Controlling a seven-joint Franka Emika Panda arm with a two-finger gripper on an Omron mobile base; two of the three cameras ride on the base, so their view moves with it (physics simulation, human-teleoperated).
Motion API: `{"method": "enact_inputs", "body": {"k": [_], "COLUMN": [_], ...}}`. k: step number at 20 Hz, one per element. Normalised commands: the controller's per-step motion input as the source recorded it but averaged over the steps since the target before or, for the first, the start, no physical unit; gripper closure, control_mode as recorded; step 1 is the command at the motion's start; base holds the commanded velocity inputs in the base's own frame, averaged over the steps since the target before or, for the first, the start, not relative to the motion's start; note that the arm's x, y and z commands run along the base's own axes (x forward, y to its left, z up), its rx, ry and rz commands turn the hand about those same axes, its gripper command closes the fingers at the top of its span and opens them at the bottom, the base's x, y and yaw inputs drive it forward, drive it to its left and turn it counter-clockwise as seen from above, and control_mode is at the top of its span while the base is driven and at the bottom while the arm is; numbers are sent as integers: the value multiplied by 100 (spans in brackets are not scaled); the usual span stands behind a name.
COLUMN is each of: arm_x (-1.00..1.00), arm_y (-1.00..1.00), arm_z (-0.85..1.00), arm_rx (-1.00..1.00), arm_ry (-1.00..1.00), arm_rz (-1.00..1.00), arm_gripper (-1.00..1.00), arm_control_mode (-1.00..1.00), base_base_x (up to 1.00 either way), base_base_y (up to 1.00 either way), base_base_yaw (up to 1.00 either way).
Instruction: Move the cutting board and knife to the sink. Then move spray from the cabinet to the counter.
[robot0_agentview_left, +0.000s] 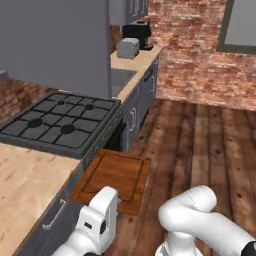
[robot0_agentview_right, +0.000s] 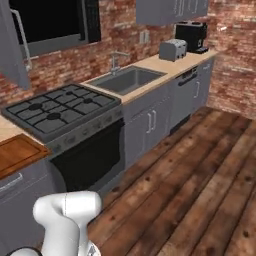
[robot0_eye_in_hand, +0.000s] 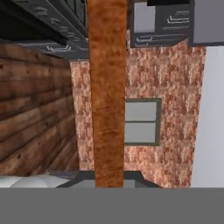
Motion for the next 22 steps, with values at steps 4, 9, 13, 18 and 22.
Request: {"method": "enact_inputs", "body": {"k": [4, 9, 13, 18, 22], "arm_x": [0, 0, 0, 0, 0], "arm_y": [0, 0, 0, 0, 0], "arm_z": [0, 0, 0, 0, 0], "arm_rx": [0, 0, 0, 0, 0], "arm_ry": [0, 0, 0, 0, 0], "arm_rz": [0, 0, 0, 0, 0], "arm_gripper": [100, 100, 100, 100, 100], "arm_control_mode": [100, 100, 100, 100, 100], "base_base_x": [0, 0, 0, 0, 0], "base_base_y": [9, 9, 9, 9, 9], "base_base_yaw": [-98, -98, -98, -98, -98]}}
